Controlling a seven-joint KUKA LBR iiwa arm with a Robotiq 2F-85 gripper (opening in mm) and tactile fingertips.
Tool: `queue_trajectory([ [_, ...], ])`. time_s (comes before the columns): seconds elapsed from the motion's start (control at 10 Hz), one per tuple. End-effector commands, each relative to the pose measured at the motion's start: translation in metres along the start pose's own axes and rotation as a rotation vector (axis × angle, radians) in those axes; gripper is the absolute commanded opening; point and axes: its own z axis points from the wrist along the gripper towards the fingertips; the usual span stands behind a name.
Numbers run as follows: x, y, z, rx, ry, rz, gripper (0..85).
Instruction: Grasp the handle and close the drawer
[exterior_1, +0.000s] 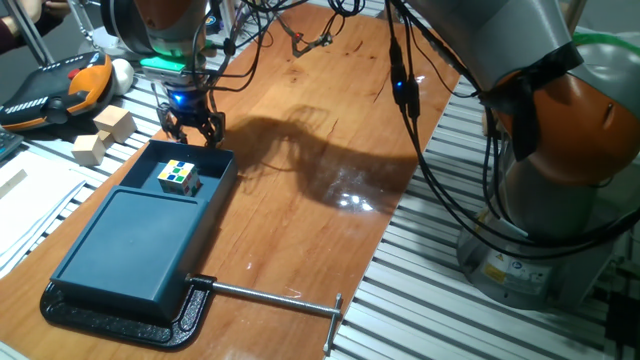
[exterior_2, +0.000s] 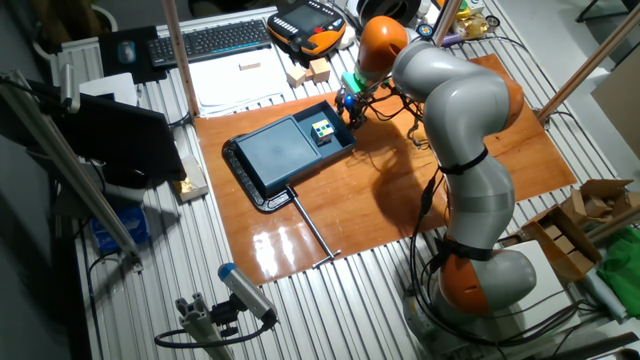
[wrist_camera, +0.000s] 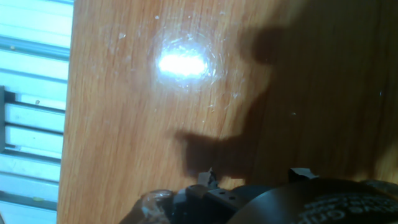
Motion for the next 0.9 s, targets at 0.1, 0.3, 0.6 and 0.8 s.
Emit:
queue_trajectory([
  [0.1,0.0014,0.0001,0.0012,0.000,0.005,-0.008,60.3],
  [0.3,0.0018,0.0000,0.0014,0.001,0.003,-0.011,59.7],
  [0.6,0.0021,-0.0003,0.0015,0.004,0.004,-0.023,53.0],
  [0.8,0.0024,-0.0005,0.0020,0.005,0.007,-0.024,49.3],
])
